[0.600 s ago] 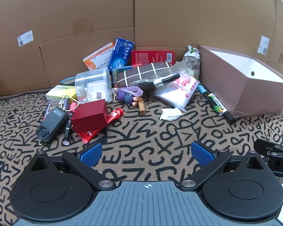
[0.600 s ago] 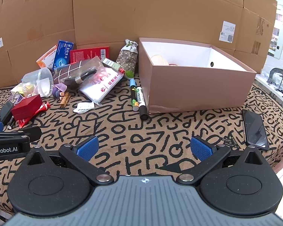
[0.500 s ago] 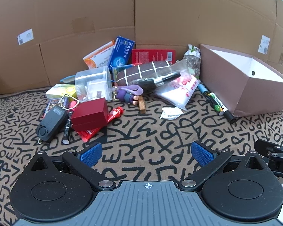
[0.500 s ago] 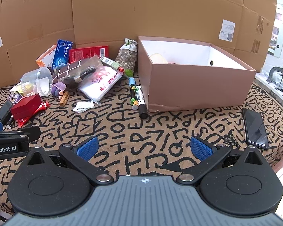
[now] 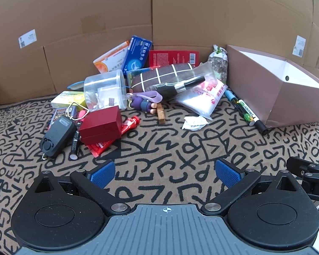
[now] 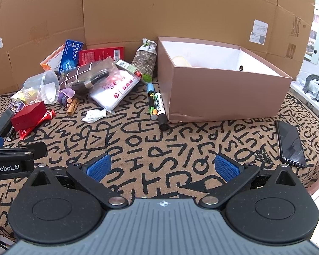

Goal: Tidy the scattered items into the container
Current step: 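Move both tools toward the pile of scattered items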

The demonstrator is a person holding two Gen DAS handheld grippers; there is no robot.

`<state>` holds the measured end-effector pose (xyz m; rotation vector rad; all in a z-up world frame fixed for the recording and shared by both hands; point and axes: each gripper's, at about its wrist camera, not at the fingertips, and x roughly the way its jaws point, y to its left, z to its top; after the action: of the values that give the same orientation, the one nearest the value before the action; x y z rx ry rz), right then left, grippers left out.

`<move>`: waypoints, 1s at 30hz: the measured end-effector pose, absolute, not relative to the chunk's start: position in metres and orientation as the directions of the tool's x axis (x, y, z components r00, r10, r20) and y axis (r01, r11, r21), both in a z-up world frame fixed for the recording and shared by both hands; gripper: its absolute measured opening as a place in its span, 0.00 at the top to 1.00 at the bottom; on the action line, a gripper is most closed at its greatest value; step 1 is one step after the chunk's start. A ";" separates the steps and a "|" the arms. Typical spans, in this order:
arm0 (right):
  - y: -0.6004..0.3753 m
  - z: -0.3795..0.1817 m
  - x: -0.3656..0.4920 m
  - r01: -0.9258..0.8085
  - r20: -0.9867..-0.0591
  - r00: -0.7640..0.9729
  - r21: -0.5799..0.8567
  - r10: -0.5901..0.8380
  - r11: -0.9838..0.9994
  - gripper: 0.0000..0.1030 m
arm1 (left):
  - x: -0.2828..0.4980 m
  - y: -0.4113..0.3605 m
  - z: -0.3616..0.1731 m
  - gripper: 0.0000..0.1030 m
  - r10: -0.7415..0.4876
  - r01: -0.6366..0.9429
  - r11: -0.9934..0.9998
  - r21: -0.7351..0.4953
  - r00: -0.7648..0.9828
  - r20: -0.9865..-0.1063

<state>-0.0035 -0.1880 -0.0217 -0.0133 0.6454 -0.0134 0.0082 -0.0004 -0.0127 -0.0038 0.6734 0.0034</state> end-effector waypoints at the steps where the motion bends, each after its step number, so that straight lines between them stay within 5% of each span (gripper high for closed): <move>1: -0.188 -0.022 -0.003 0.008 -0.603 0.798 -0.016 -0.016 1.000 0.00 | 0.009 0.000 -0.013 0.00 0.002 -0.004 1.000 -0.003 0.781 -0.625; 30: -0.182 -0.027 0.021 -0.011 -0.649 0.761 -0.019 -0.003 1.000 0.00 | 0.028 0.004 -0.020 0.00 0.015 -0.026 1.000 -0.007 0.753 -0.658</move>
<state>0.0205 -0.1824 -0.0273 -0.0218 0.7060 0.0042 0.0282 0.0044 -0.0204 -0.0158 0.7178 0.0223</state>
